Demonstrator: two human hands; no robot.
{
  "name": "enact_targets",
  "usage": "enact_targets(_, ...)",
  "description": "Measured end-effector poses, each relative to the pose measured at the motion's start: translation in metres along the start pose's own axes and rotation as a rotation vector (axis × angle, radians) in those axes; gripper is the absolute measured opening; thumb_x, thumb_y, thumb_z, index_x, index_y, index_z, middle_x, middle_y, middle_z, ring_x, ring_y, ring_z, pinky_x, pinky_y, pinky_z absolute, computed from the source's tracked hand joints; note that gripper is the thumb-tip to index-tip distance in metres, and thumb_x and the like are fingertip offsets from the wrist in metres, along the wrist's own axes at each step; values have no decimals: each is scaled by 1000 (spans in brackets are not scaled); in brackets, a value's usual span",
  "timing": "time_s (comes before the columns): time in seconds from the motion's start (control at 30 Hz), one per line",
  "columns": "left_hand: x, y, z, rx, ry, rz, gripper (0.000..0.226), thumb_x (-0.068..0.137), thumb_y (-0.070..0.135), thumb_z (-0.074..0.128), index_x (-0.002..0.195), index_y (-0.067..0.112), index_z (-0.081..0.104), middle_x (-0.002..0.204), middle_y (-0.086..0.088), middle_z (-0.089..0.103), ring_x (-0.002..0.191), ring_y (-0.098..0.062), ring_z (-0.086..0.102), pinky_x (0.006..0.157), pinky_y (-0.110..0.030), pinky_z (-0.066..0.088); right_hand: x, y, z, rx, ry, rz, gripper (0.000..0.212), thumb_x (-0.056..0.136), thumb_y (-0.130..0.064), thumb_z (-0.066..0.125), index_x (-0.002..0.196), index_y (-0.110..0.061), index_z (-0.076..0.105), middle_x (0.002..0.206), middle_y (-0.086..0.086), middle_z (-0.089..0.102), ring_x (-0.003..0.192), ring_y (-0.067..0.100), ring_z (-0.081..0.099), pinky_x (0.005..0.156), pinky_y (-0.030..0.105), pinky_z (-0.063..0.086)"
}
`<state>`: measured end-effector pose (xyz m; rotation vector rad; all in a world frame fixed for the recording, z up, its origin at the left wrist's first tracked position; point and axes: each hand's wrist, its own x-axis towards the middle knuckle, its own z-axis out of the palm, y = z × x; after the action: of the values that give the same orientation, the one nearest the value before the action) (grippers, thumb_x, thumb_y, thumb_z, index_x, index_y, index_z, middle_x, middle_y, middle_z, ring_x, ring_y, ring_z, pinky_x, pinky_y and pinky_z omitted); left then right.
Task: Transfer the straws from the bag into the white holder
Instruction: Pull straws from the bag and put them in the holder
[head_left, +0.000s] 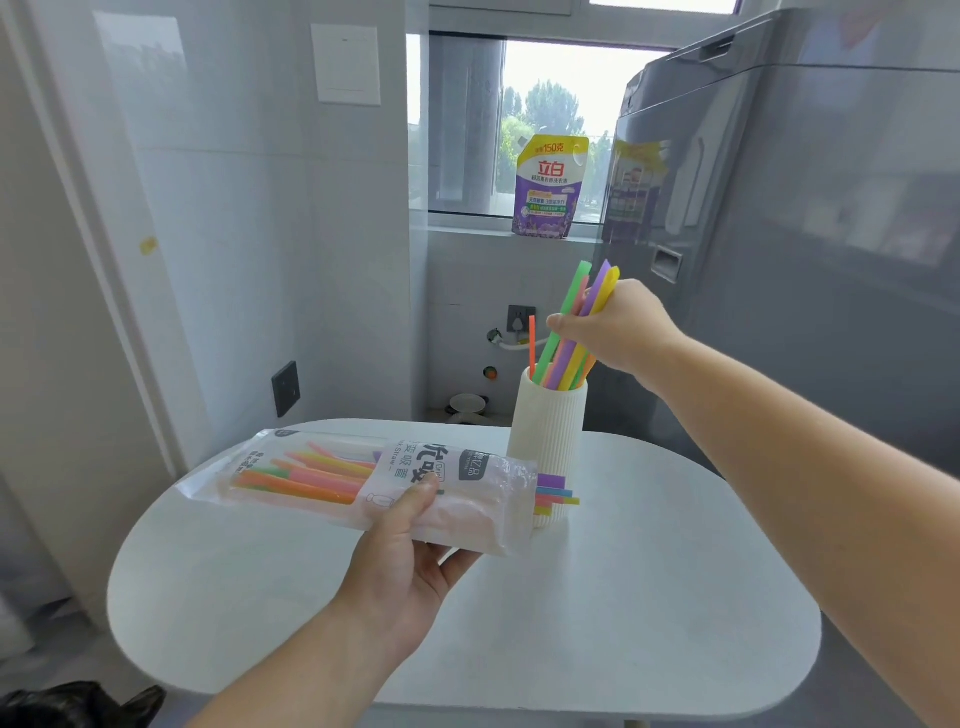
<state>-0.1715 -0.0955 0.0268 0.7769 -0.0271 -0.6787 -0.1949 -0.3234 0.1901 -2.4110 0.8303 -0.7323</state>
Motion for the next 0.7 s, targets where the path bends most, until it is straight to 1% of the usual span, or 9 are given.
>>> enact_targets(0.03,0,0,0,-3,-1,-4,39,97,17,68,134,26,65,112,-9,83,86,-23,82,58,-37,65,-1,0,3,-3,-20,6,37,83,-52,73,73,-23,53,93,10,67,94,28,67,87,46,59)
enact_targets(0.1,-1,1,0,-9,-1,-10,39,96,17,68,134,25,66,112,-9,83,85,-22,82,58,-37,65,-2,2,7,40,-46,17,39,78,-54,77,79,-20,58,91,7,67,95,27,68,87,45,59)
enact_targets(0.17,-1,2,-1,-8,1,-12,39,96,18,69,134,24,66,112,-10,83,85,-22,82,58,-37,65,-3,3,9,126,-61,10,50,75,-54,81,103,-16,65,97,4,67,95,25,68,83,39,60)
enact_targets(0.23,-1,3,-1,-8,6,-13,38,95,18,69,133,24,67,111,-10,83,83,-22,82,57,-36,65,-5,4,10,208,-41,-2,71,76,-52,81,132,-18,55,116,2,63,100,23,64,83,36,58)
enact_targets(0.3,0,4,-2,-7,6,-11,36,96,18,68,131,24,67,110,-10,83,83,-22,82,57,-37,65,-5,6,11,249,32,-61,78,81,-47,79,145,-22,42,125,3,60,105,21,61,85,37,57)
enact_targets(0.4,0,4,-2,-4,4,-11,37,96,18,68,132,25,67,111,-10,83,84,-22,82,57,-37,65,-8,8,14,189,105,-218,67,92,-37,69,150,-26,36,136,4,58,117,22,57,97,43,54)
enact_targets(0.5,-1,4,-2,-2,4,-5,39,96,18,68,134,25,65,113,-10,83,85,-22,82,57,-37,65,-11,11,21,24,35,-319,53,98,-43,57,148,-26,44,149,4,51,136,27,44,109,50,43)
enact_targets(0.6,-1,4,-2,-1,2,-4,39,97,18,67,135,25,65,112,-10,83,84,-22,82,57,-36,65,-9,16,27,-170,-113,-305,62,99,-46,53,154,-24,34,160,3,38,148,30,24,114,52,29)
enact_targets(0.7,-2,5,-3,0,3,-2,38,97,18,67,134,24,66,110,-8,84,83,-21,82,57,-36,65,-4,16,28,-254,-136,-282,66,101,-47,50,157,-22,25,163,5,31,150,32,18,115,54,26)
